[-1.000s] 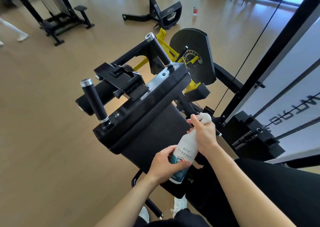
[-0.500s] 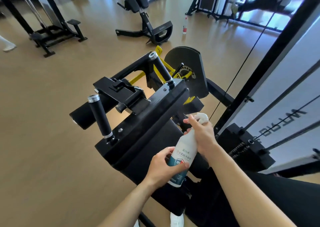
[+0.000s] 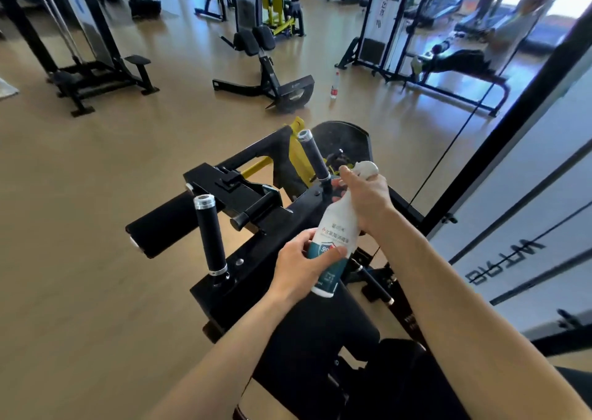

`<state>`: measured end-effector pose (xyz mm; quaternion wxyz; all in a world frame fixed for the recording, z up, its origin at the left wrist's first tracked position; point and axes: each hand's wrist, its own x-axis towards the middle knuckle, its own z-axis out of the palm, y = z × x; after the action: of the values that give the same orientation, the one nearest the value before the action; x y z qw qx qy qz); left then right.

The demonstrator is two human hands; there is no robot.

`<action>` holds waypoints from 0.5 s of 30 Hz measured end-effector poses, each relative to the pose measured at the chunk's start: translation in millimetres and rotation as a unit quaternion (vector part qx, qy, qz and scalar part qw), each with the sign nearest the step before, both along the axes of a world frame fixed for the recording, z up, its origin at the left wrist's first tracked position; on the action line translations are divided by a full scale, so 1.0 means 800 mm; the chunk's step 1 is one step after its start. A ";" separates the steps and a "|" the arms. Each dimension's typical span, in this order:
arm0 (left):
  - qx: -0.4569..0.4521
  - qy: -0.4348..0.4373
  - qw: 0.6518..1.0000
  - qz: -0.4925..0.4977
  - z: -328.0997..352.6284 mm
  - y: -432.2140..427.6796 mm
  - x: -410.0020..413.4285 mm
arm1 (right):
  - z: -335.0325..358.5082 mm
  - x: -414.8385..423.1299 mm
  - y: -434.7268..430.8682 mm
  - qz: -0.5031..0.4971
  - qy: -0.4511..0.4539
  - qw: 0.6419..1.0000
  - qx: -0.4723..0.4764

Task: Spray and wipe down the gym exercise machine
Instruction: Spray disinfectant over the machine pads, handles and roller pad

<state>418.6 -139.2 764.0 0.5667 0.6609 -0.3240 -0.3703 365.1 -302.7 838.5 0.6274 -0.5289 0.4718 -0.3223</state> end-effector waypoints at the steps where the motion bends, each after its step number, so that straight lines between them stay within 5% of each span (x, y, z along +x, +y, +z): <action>1: -0.002 0.011 1.000 -0.003 0.001 -0.001 0.000 | 0.000 0.002 -0.002 0.006 -0.006 1.000 0.012; 15: 0.031 0.026 0.999 0.007 -0.007 0.028 0.007 | -0.010 0.010 0.030 0.042 -0.029 0.998 0.033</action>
<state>424.4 -116.6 758.4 0.5564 0.6704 -0.2928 -0.3939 373.3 -278.7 830.6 0.6710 -0.5172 0.4417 -0.2952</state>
